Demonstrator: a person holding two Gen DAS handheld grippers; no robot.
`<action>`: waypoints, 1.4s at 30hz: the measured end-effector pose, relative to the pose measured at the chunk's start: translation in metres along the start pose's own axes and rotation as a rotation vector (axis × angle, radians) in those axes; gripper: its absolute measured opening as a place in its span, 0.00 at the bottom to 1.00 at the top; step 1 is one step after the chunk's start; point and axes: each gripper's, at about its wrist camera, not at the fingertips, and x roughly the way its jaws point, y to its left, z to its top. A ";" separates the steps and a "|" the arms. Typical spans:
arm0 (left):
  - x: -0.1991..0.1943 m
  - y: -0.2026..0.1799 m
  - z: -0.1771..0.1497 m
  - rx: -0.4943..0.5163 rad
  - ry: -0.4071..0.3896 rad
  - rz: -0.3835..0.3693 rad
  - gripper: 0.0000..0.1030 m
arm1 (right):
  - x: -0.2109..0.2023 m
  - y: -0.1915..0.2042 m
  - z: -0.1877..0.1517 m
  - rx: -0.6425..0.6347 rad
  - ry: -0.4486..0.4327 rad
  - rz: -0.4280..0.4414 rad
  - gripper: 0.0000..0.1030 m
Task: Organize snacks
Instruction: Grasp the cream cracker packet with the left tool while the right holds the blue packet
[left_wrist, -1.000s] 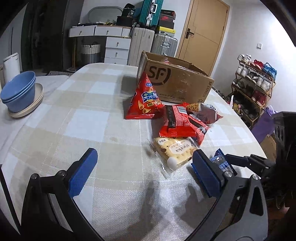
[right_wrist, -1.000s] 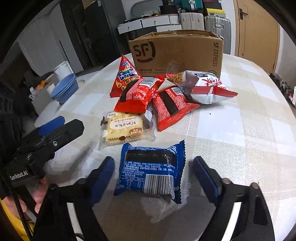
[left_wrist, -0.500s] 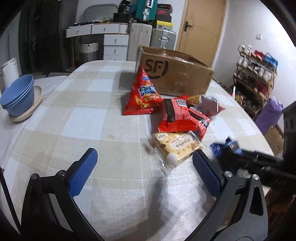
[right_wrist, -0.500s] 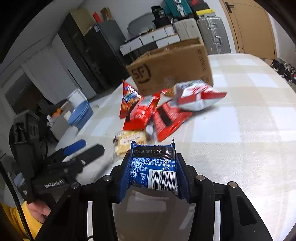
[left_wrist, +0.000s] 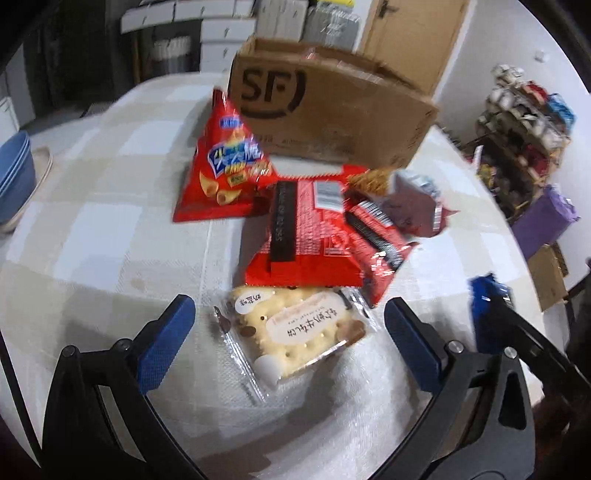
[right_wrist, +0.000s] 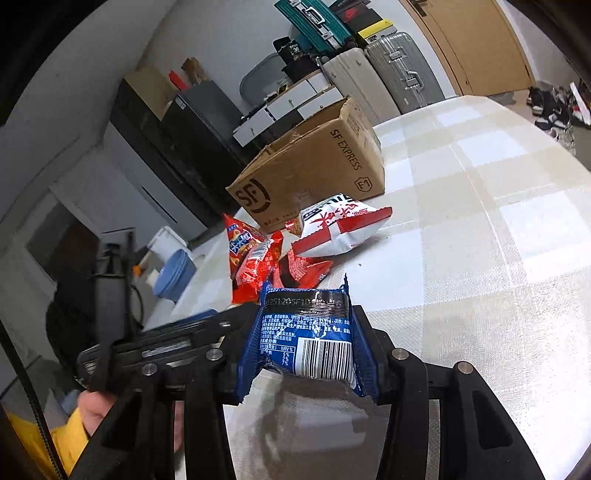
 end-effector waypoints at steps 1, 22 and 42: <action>0.006 0.000 0.001 -0.013 0.019 0.015 0.99 | -0.002 -0.001 0.000 -0.001 -0.003 0.007 0.45; -0.035 0.028 -0.035 0.081 -0.003 -0.011 0.60 | -0.007 -0.005 0.000 0.025 -0.028 0.063 0.46; -0.093 0.036 -0.033 0.115 -0.081 -0.057 0.02 | -0.003 0.013 -0.005 -0.054 -0.010 -0.013 0.46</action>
